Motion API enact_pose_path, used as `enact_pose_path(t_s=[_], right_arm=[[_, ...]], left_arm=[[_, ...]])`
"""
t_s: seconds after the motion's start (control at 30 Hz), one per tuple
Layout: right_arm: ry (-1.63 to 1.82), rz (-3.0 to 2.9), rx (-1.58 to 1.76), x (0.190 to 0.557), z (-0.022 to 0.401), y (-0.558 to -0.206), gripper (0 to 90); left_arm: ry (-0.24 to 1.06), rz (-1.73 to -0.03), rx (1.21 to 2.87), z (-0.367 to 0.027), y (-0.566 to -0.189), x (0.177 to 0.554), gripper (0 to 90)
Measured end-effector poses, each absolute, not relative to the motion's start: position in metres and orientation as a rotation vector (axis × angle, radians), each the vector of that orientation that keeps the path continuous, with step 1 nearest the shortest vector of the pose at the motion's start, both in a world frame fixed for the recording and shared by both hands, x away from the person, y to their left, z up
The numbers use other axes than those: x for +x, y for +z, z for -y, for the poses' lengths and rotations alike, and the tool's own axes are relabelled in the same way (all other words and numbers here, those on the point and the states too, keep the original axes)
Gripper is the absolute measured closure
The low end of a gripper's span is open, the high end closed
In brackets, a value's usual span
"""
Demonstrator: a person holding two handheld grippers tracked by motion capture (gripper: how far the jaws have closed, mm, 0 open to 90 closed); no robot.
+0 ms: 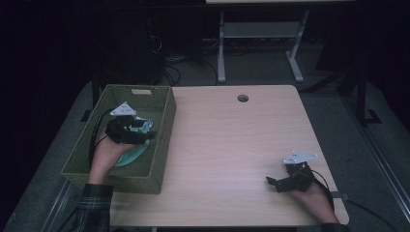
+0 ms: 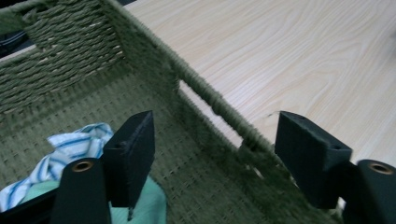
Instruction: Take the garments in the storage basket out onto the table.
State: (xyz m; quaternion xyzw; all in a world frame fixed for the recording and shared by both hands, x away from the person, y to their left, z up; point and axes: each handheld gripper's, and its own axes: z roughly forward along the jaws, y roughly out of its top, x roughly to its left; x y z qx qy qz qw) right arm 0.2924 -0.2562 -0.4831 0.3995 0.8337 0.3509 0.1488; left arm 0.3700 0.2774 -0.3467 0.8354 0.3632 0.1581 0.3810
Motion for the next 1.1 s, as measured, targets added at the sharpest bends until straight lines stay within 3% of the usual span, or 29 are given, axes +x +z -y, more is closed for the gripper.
enact_pose_path(t_s=[1.1], right_arm=[[1.009, -2.397, 1.150, 0.292, 0.256, -0.483, 2.1]], left_arm=[[0.409, -1.091, 2.178, -0.317, -0.386, 0.384, 37.2]])
